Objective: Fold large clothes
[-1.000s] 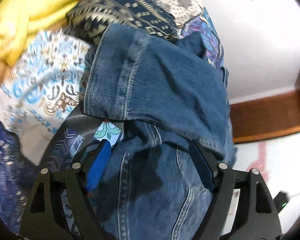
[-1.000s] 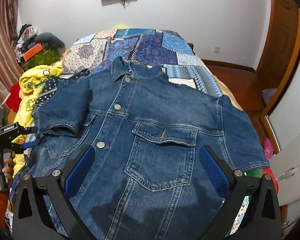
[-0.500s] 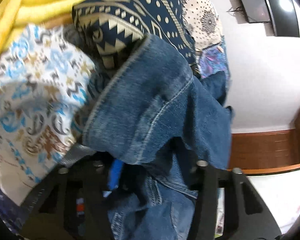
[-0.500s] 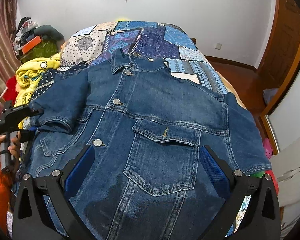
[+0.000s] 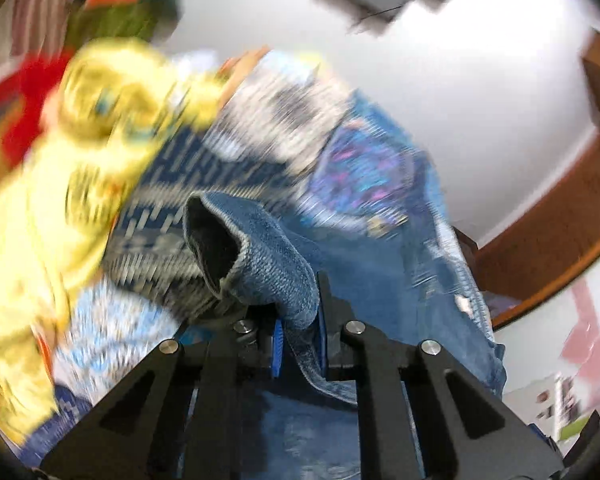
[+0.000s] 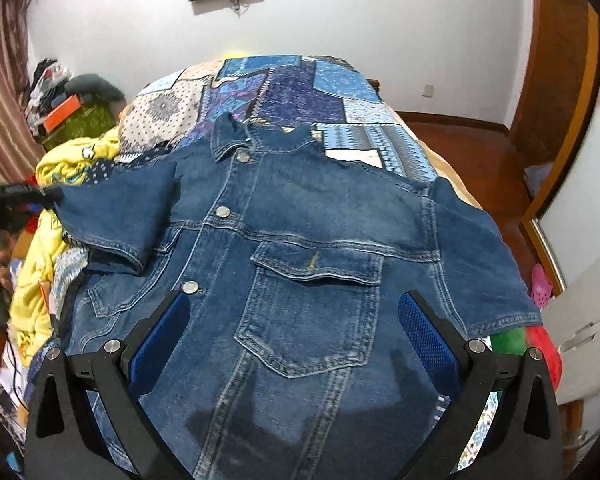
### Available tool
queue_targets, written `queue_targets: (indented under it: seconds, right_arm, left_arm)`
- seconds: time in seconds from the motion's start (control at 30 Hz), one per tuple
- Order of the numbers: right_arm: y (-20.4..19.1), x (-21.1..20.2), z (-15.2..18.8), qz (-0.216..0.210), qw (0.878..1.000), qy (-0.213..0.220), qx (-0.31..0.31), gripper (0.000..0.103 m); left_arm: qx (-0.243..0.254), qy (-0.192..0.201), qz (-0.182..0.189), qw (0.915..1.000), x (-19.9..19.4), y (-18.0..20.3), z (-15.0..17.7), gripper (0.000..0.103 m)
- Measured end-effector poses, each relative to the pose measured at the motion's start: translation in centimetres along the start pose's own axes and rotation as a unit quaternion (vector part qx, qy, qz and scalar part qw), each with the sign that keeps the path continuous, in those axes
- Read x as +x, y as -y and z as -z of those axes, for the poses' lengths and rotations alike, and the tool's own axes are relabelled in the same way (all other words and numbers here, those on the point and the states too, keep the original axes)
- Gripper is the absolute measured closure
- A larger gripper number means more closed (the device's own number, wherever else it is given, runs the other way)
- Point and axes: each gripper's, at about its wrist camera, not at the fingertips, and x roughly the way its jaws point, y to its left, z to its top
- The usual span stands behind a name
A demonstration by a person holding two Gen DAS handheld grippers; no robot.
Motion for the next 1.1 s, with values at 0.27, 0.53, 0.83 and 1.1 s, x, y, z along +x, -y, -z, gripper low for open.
queue_targets:
  seconds: [0.27, 0.53, 0.83, 1.1]
  right_arm:
    - [3.3, -1.4, 0.5, 0.002, 0.999, 0.014, 0.032, 0.000]
    - [8.1, -3.1, 0.9, 0.014, 0.996, 0.030, 0.078, 0.000]
    - [13.5, -2.4, 2.6, 0.057, 0.992, 0.003, 0.116, 0.000]
    - [16.9, -0.9, 4.2, 0.064, 0.986, -0.025, 0.150, 0.000]
  left_arm:
    - [0.114, 0.036, 0.075, 0.9900, -1.5, 15.0, -2.8, 0.091]
    - [0.189, -0.039, 0.110, 0.9752, 4.6, 27.3, 2.9, 0.091]
    - [0.213, -0.199, 0.098, 0.9515, 13.5, 31.0, 14.4, 0.091]
    - [0.271, -0.274, 0.086, 0.9187, 14.5, 31.6, 19.0, 0.072]
